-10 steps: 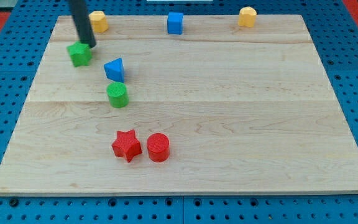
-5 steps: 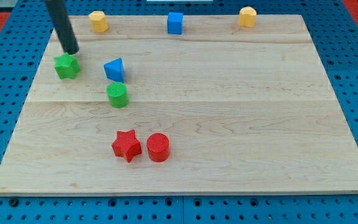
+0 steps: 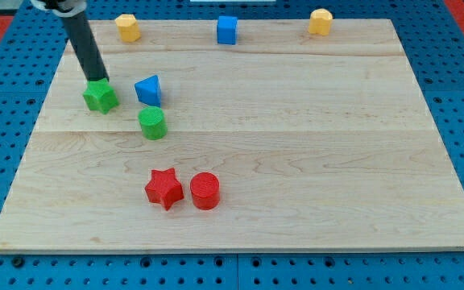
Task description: Move the green star to center left of the board
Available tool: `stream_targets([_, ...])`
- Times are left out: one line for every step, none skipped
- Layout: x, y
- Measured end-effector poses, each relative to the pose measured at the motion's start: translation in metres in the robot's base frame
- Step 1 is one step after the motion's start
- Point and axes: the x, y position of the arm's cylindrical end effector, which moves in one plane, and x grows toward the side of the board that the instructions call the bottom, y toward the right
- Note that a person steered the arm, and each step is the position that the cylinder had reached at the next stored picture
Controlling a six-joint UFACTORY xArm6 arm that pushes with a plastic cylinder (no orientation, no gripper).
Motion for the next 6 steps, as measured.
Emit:
stream_targets([0.024, 0.005])
stream_targets([0.017, 0.037])
stream_targets([0.025, 0.046])
stream_targets([0.031, 0.044])
stream_targets([0.031, 0.036])
stream_targets([0.031, 0.035])
